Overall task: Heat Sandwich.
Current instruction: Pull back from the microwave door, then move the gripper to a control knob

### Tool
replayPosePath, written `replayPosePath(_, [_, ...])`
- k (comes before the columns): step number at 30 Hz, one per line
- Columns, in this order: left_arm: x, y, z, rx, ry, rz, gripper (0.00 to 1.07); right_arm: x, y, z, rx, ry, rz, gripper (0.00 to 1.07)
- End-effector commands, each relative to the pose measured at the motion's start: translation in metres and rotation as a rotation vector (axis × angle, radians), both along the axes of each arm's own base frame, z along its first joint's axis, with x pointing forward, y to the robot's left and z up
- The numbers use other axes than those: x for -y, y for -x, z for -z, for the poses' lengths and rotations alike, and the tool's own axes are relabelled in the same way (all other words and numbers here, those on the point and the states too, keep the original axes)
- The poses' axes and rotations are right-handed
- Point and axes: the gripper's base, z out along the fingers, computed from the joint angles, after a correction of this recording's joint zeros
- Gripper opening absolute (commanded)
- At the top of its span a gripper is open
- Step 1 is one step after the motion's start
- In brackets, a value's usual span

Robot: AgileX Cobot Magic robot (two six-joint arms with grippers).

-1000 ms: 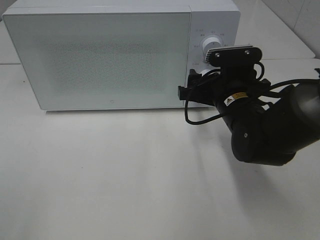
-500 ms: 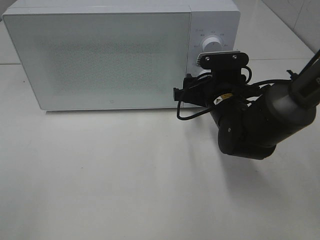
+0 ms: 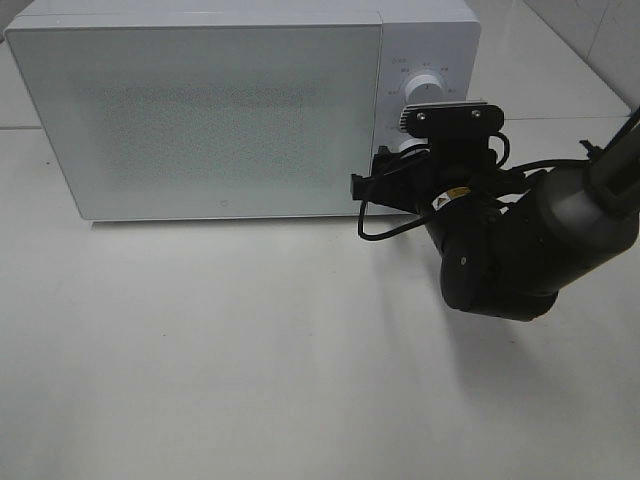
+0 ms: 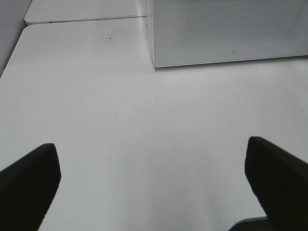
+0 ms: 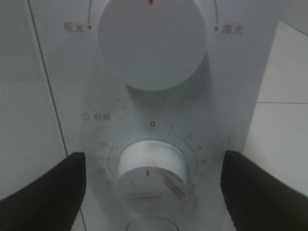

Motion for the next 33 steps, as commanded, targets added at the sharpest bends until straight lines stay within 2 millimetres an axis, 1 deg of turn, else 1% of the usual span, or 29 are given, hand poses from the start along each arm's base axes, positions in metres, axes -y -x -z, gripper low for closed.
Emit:
replayPosePath(1, [0.0007, 0.0034, 0.0008, 0.027, 0.01, 0.001, 0.99, -0.0005, 0.0, -0.0053, 0.022, -0.022, 0.0, 0.74])
replayPosePath(3, [0.0007, 0.0034, 0.0008, 0.027, 0.01, 0.001, 0.99, -0.0005, 0.0, -0.0052, 0.021, -0.022, 0.0, 0.73])
replayPosePath(6, [0.0007, 0.0034, 0.0008, 0.027, 0.01, 0.001, 0.99, -0.0005, 0.0, -0.0051, 0.02, -0.022, -0.001, 0.61])
replayPosePath(7, [0.0007, 0.0034, 0.0008, 0.027, 0.01, 0.001, 0.99, -0.0006, 0.0001, -0.0048, 0.017, -0.022, -0.001, 0.56])
replayPosePath(8, [0.0007, 0.0034, 0.0008, 0.027, 0.01, 0.001, 0.99, -0.0006, 0.0001, -0.0048, 0.017, -0.022, -0.001, 0.56])
replayPosePath(9, [0.0007, 0.0034, 0.0008, 0.027, 0.01, 0.001, 0.99, -0.0007, 0.0003, -0.0041, 0.009, -0.024, -0.003, 0.44])
replayPosePath(10, [0.0007, 0.0034, 0.0008, 0.027, 0.01, 0.001, 0.99, -0.001, 0.0002, -0.0036, 0.002, -0.025, -0.004, 0.38])
replayPosePath(12, [0.0007, 0.0034, 0.0008, 0.027, 0.01, 0.001, 0.99, -0.0013, 0.0004, -0.0029, -0.006, -0.024, -0.007, 0.25])
replayPosePath(13, [0.0007, 0.0034, 0.0008, 0.027, 0.01, 0.001, 0.99, -0.0013, 0.0004, -0.0029, -0.006, -0.024, -0.007, 0.25])
replayPosePath(14, [0.0007, 0.0034, 0.0008, 0.027, 0.01, 0.001, 0.99, -0.0013, 0.0004, -0.0029, -0.006, -0.024, -0.007, 0.15])
replayPosePath(15, [0.0007, 0.0034, 0.0008, 0.027, 0.01, 0.001, 0.99, -0.0014, 0.0004, -0.0029, -0.006, -0.024, -0.008, 0.11])
replayPosePath(18, [0.0007, 0.0034, 0.0008, 0.027, 0.01, 0.001, 0.99, -0.0014, 0.0004, -0.0029, -0.006, -0.024, -0.008, 0.08])
replayPosePath(33, [0.0007, 0.0034, 0.0008, 0.027, 0.01, 0.001, 0.99, -0.0013, 0.0003, -0.0032, -0.003, -0.036, -0.005, 0.12])
